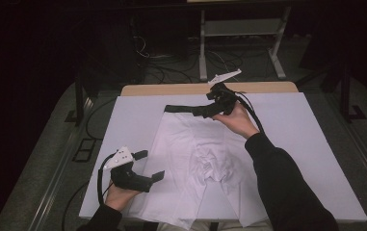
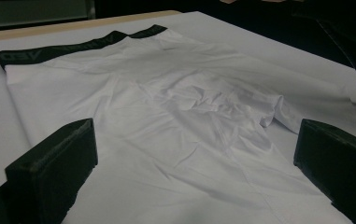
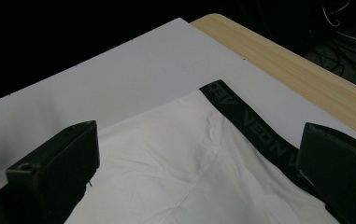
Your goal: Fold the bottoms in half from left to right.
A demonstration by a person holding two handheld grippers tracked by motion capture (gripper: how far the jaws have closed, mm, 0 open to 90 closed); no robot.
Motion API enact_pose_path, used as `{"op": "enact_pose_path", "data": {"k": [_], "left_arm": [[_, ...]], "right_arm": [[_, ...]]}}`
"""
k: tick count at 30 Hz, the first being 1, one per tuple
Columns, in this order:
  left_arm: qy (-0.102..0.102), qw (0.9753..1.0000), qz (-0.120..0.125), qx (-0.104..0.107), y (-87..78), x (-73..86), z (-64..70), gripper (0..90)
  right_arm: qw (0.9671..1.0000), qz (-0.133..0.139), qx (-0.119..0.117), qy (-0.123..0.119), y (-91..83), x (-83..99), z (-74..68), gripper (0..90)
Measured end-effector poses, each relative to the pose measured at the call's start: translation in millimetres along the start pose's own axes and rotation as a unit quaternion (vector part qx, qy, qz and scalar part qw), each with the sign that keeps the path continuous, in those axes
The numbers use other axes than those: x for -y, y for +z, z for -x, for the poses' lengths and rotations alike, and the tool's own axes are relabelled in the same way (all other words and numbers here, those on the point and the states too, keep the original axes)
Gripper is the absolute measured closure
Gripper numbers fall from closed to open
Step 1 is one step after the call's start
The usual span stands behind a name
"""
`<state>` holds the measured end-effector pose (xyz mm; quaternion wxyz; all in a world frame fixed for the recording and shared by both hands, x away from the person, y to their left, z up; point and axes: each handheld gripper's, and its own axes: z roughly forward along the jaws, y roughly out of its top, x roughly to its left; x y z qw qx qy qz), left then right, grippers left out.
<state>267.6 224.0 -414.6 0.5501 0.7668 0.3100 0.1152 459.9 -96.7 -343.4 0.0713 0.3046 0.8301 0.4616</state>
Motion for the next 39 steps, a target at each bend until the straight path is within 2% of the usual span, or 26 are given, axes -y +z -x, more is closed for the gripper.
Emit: {"op": "enact_pose_path", "data": {"k": [19,21,39], "left_arm": [[-0.001,1.0,0.002,0.002,0.0,-0.1,-0.6,0.0],[0.0,1.0,0.002,0.002,-0.1,-0.1,-0.7,0.0],[-0.003,1.0,0.005,0.004,-0.6,-0.3,-1.0,0.0]], "right_arm": [[0.9999,-0.012,-0.001,0.007,33.9,-8.8,10.4,0.0],[0.9998,-0.02,0.0,0.003,40.8,-11.0,10.1,0.0],[0.9997,-0.022,-0.007,-0.008,70.7,-35.5,3.9,0.0]]}}
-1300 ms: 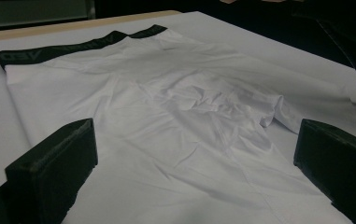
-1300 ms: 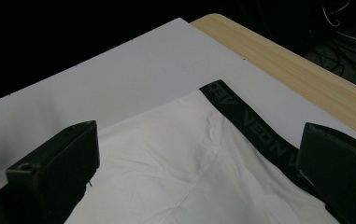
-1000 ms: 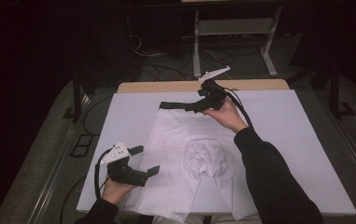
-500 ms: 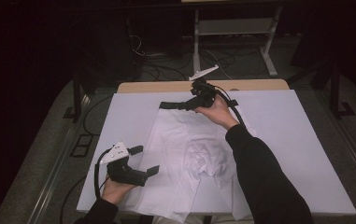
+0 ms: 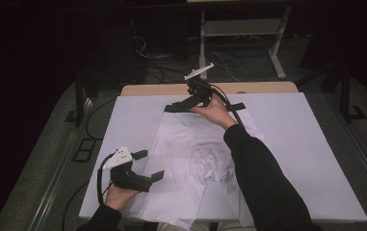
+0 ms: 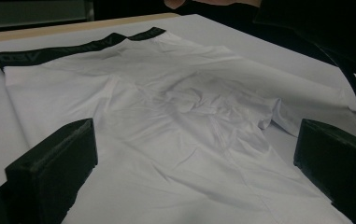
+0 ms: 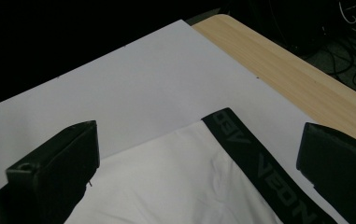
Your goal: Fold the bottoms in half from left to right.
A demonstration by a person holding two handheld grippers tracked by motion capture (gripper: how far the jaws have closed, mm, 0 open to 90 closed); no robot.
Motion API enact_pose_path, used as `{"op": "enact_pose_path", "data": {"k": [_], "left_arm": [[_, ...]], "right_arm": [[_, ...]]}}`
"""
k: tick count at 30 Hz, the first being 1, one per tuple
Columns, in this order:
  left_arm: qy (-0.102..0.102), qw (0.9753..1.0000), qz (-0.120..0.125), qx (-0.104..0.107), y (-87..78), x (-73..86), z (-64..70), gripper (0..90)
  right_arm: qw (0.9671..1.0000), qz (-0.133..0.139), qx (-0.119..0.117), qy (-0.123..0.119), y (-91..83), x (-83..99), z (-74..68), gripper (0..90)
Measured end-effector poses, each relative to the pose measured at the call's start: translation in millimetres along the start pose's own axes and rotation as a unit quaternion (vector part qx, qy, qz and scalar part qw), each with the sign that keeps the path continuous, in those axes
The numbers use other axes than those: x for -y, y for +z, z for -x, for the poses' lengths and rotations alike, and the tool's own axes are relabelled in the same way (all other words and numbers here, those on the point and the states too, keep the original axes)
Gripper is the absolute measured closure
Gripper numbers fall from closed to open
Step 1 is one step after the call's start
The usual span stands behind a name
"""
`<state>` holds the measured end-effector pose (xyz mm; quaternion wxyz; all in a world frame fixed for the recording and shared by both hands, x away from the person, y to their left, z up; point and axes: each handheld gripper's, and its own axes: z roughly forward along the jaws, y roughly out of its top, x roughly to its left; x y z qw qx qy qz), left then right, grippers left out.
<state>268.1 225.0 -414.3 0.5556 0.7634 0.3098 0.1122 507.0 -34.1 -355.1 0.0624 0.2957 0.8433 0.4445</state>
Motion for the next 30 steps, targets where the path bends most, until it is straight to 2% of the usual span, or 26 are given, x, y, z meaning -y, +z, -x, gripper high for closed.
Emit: {"op": "enact_pose_path", "data": {"k": [17,30], "left_arm": [[-0.005,1.0,0.004,0.002,-0.2,-0.1,-0.4,0.0],[-0.008,0.9999,0.007,0.004,-0.6,-0.2,-0.8,0.0]], "right_arm": [[0.9999,-0.01,-0.009,0.008,38.0,-8.1,0.5,0.0],[0.9995,-0.021,-0.007,0.024,65.2,-1.7,7.9,0.0]]}}
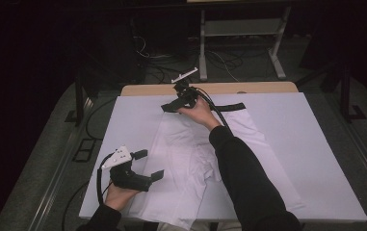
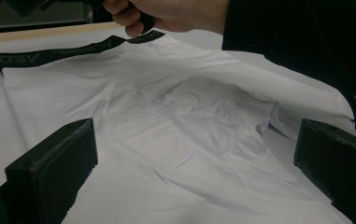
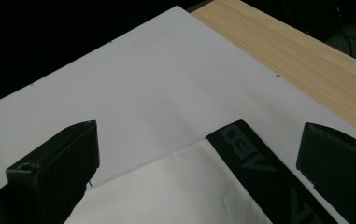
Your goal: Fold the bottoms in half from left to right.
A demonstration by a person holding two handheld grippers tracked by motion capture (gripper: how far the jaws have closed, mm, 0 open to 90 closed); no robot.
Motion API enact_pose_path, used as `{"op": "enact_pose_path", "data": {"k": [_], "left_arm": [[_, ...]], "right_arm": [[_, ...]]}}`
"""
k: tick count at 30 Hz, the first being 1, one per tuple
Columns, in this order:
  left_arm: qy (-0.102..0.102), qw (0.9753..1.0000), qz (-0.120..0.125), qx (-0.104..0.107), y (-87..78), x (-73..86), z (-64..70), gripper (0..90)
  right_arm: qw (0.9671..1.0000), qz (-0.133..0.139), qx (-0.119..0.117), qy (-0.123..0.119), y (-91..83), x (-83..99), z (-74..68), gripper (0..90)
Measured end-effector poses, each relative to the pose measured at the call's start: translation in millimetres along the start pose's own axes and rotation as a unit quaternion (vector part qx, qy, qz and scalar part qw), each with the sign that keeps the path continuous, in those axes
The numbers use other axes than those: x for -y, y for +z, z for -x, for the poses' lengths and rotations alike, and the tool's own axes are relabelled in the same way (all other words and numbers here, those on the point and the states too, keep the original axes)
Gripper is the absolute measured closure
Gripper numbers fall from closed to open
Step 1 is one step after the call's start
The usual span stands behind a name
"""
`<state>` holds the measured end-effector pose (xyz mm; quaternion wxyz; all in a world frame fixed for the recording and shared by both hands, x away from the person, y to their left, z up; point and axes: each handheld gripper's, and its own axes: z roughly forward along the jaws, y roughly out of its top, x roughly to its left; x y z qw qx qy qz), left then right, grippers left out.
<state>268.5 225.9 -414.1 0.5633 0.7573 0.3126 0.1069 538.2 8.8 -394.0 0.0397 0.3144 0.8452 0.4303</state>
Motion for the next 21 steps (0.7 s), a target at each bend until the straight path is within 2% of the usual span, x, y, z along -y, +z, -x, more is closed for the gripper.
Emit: {"op": "enact_pose_path", "data": {"k": [5,9,12,14,18,21], "left_arm": [[-0.001,1.0,0.001,0.001,-0.1,0.0,-0.2,0.0],[-0.001,1.0,0.002,0.002,-0.3,-0.1,-0.2,0.0],[-0.002,1.0,0.002,0.002,-0.4,0.0,-0.4,0.0],[-0.003,1.0,0.003,0.003,-0.5,0.0,-0.7,0.0],[-0.003,1.0,0.002,0.003,-0.6,-0.1,-1.3,0.0],[-0.003,1.0,0.003,0.003,-0.5,-0.1,-1.1,0.0]], "right_arm": [[1.0,-0.002,0.004,0.004,8.0,4.2,2.6,0.0],[0.9998,0.008,0.013,0.008,12.5,6.7,5.3,0.0],[0.9996,0.02,0.013,0.012,15.0,8.6,8.2,3.2],[0.9995,0.02,0.021,0.013,18.2,10.2,10.4,3.6],[0.9994,0.019,0.022,0.016,20.2,11.9,12.5,5.2],[0.9993,0.02,0.025,0.017,22.9,13.3,13.9,9.5]]}}
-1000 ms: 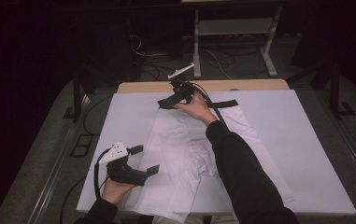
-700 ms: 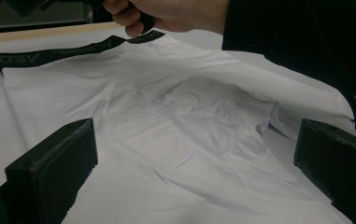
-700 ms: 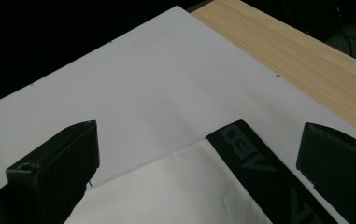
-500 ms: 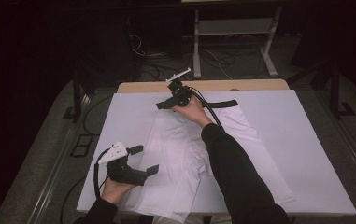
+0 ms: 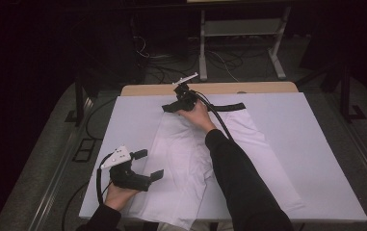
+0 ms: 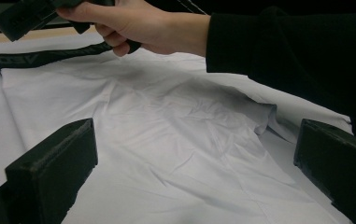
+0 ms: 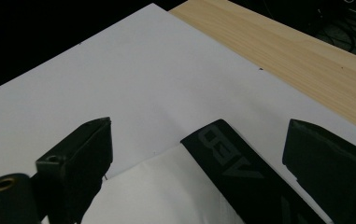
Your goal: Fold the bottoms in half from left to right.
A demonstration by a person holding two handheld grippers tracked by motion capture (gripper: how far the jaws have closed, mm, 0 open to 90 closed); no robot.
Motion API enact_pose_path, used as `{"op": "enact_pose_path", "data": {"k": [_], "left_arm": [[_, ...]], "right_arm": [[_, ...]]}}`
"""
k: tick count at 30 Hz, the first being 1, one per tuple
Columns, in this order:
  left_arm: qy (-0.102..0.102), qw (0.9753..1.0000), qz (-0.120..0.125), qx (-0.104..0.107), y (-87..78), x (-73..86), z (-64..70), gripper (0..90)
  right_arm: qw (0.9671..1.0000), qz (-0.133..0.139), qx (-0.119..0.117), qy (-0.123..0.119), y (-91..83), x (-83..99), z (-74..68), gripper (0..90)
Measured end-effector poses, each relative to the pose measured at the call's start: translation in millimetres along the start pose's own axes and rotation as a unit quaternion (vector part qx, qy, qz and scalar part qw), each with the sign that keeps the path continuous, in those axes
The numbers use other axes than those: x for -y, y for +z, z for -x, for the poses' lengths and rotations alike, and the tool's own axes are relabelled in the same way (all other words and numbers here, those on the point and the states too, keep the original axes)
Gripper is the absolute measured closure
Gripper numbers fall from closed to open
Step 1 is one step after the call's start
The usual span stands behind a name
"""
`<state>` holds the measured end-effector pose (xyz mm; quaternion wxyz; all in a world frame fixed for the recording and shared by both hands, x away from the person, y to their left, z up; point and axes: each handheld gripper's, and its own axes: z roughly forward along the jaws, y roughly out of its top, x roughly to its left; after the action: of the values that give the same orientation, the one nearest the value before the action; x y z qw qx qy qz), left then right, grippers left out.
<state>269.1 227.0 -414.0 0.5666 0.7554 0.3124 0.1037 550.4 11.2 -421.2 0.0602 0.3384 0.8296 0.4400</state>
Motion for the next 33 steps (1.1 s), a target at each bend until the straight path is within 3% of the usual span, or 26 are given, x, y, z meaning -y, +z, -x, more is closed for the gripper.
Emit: {"op": "enact_pose_path", "data": {"k": [9,20,33], "left_arm": [[0.0,1.0,0.0,0.001,0.2,0.0,0.1,0.0],[-0.001,1.0,0.001,0.002,0.2,-0.1,-0.2,0.0],[0.001,1.0,0.001,0.003,0.0,-0.2,-0.5,0.0]], "right_arm": [[0.9999,0.0,0.015,0.0,6.4,1.1,-0.1,16.9],[0.9994,-0.014,0.031,0.005,20.7,1.9,0.0,34.7],[0.9988,-0.022,0.044,-0.002,39.9,4.7,-9.9,49.8]]}}
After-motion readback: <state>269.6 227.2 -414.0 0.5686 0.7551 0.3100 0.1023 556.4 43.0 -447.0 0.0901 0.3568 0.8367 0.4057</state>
